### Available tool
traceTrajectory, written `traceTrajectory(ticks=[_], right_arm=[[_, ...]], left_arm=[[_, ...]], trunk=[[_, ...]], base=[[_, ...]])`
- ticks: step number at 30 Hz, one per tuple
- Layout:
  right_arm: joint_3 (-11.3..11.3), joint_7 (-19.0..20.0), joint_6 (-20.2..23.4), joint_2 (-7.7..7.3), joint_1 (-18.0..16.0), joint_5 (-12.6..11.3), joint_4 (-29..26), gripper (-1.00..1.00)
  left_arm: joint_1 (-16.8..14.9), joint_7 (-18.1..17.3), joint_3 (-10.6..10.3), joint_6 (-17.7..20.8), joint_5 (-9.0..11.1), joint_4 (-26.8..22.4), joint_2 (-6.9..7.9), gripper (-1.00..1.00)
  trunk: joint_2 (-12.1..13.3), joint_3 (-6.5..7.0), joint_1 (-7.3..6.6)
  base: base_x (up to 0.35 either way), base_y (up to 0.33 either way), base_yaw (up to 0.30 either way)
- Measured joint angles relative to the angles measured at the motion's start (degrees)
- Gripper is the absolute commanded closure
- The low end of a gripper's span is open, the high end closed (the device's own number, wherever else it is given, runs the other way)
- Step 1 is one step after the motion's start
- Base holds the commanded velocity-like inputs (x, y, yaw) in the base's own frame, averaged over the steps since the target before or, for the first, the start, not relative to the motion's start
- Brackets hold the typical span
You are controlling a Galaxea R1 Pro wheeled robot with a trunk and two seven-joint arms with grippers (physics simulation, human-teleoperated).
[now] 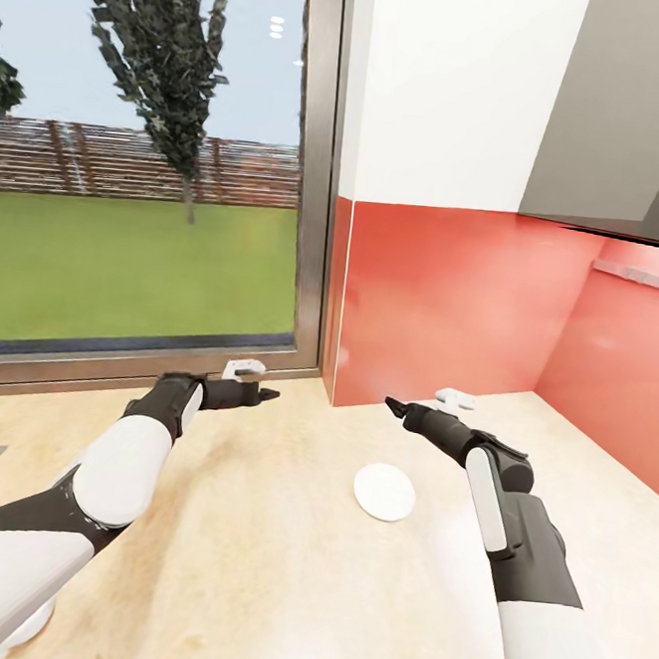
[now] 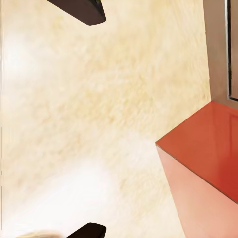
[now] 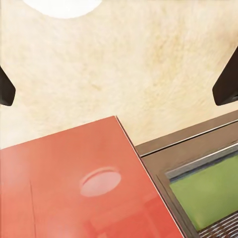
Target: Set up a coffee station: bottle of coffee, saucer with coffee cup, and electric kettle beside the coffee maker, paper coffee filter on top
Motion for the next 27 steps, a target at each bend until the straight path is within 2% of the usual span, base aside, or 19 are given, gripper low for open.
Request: traceTrajectory(ticks=[5, 14, 19, 20, 21, 23, 27], right_arm=[[0.05, -0.08, 0.07, 0.19, 0.00, -0.18, -0.15, -1.00], [-0.61, -0.04, 0.00, 0.20, 0.00, -0.16, 0.00, -1.00], [-1.41, 0.04, 0.00, 0.23, 0.00, -0.36, 3.75, -1.00], [-1.54, 0.05, 0.00, 0.26, 0.00, -1.02, 5.56, -1.00], [-1.63, 0.04, -0.01, 0.28, 0.00, -2.92, 7.26, -1.00], [-2.24, -0.05, 0.00, 0.26, 0.00, -4.76, 8.35, -1.00], [-6.28, -0.06, -0.01, 0.28, 0.00, -6.00, 10.92, -1.00]], left_arm=[[1.07, 0.00, 0.08, -0.06, 0.12, -0.27, 0.04, -1.00], [1.12, -0.03, 0.01, -0.01, 0.23, 0.24, 0.00, -1.00], [1.19, -0.08, 0.12, 0.17, 0.43, 0.49, -0.08, -1.00], [1.19, -0.09, 0.20, 0.20, 0.50, 0.88, -0.13, -1.00], [1.24, -0.15, 0.49, 0.16, 0.59, 2.73, -0.17, -1.00], [1.57, -0.19, 0.74, 0.11, 1.03, 4.74, -0.17, -1.00], [1.82, -0.26, 0.86, 0.09, 3.44, 5.78, -0.27, -1.00]], trunk=[[0.00, 0.00, 0.00], [0.00, 0.00, 0.00], [0.00, 0.00, 0.00], [0.00, 0.00, 0.00], [0.01, -0.01, 0.00], [0.00, 0.00, 0.00], [0.00, 0.00, 0.00]], base=[[0.000, 0.000, 0.000], [0.000, 0.000, 0.000], [0.000, 0.000, 0.000], [0.000, 0.000, 0.000], [0.000, 0.000, 0.000], [0.000, 0.000, 0.000], [0.000, 0.000, 0.000]])
